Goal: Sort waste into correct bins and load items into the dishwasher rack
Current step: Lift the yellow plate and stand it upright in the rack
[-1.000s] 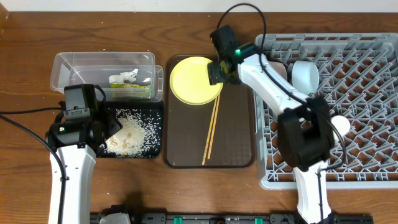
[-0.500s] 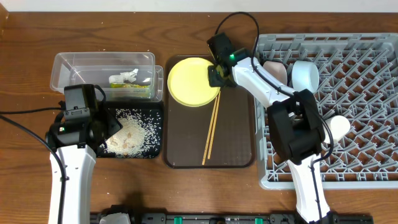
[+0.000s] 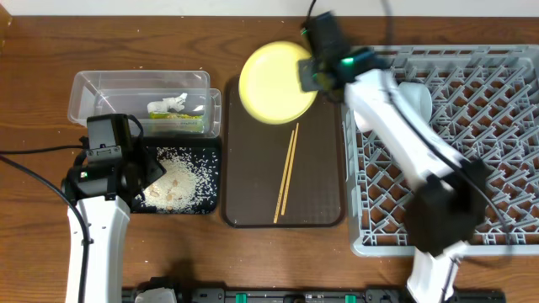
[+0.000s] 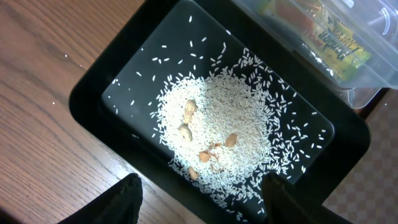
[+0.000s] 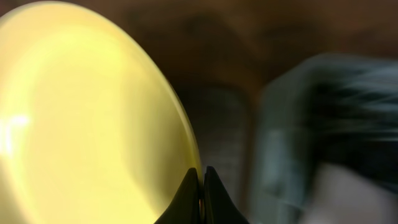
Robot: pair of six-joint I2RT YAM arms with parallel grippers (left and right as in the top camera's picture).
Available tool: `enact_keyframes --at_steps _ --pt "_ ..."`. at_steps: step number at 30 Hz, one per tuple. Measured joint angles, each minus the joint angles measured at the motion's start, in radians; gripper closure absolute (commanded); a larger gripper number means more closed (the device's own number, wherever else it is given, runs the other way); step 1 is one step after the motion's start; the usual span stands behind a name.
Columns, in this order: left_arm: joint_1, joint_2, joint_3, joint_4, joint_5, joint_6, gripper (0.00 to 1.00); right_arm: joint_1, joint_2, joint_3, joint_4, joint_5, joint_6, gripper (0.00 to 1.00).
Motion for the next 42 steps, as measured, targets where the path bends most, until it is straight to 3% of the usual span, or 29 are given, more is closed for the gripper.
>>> enact_keyframes --at_steps 9,21,32,42 --pt "0.0 0.0 0.0 0.001 0.0 0.0 0.36 -0.092 -0.276 0.007 -0.266 0.188 -0.138 0.99" --pt "0.0 0.0 0.0 0.0 -0.003 0.0 0.35 -0.252 -0.396 0.005 -0.657 0.496 -0.3 0.99" --pt "0.0 0.0 0.0 0.0 -0.003 0.0 0.35 -0.25 -0.378 -0.034 -0.639 0.592 -0.315 0.99" --pt "0.0 0.0 0.0 0.001 -0.003 0.0 0.35 -0.22 -0.357 -0.229 -0.518 0.609 -0.311 0.99"
